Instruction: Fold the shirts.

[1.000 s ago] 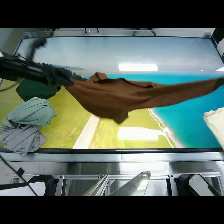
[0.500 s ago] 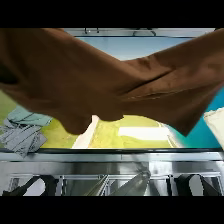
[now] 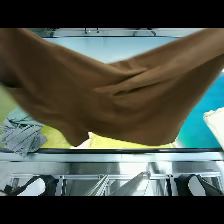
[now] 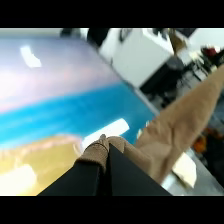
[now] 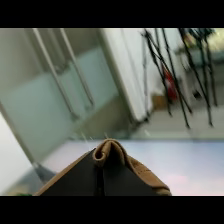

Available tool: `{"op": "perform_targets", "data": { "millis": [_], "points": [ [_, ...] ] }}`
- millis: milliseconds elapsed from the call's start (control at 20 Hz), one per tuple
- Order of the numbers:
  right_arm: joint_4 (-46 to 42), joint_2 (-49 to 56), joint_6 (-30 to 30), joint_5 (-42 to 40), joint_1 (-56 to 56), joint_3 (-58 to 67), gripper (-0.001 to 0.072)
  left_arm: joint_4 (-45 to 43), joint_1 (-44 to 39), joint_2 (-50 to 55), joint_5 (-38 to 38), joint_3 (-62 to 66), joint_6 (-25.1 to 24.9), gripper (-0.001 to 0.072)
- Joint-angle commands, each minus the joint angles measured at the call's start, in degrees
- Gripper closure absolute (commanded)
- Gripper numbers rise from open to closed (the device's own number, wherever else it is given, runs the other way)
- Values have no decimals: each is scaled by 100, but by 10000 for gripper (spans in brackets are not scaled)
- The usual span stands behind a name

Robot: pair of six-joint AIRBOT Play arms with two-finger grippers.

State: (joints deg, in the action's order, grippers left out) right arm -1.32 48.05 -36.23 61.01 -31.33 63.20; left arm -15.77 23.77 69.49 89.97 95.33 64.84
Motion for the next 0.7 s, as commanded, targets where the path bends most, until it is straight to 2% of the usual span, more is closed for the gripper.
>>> {"op": "perform_targets", "data": {
  "millis": [0, 100, 250, 300, 350, 400, 450, 550, 650],
  "points": [
    [-1517, 931, 334, -1384, 1086, -35, 691, -1158, -1163, 1130, -761, -752, -387, 682],
    [-1537, 1773, 647, -2009, 1539, -33, 691, -1156, -1403, 1996, -1106, -793, -573, 683],
    [-1532, 3001, 664, -2813, 1945, -33, 691, -1152, -1582, 3309, -1279, -494, -647, 683],
    [-1530, 3329, 605, -2885, 1965, -33, 646, -1143, -1589, 3668, -1189, -304, -640, 681],
    [-1493, 3571, 514, -2979, 1939, -31, 403, -1102, -1589, 3930, -1139, -105, -629, 489],
    [-1497, 3700, 352, -3001, 1869, -22, 260, -1104, -1545, 4153, -1134, 173, -527, 219],
    [-1499, 3727, 236, -2968, 1740, -22, 250, -1104, -1478, 4295, -1137, 437, -284, -13],
    [-1519, 3587, 74, -2441, 1325, -20, 250, -1141, -1255, 4461, -861, 1047, 2, -5],
    [-1523, 3394, -203, -1408, 734, -22, 254, -1460, -927, 4483, -310, 1460, 557, -5]
  ]
}}
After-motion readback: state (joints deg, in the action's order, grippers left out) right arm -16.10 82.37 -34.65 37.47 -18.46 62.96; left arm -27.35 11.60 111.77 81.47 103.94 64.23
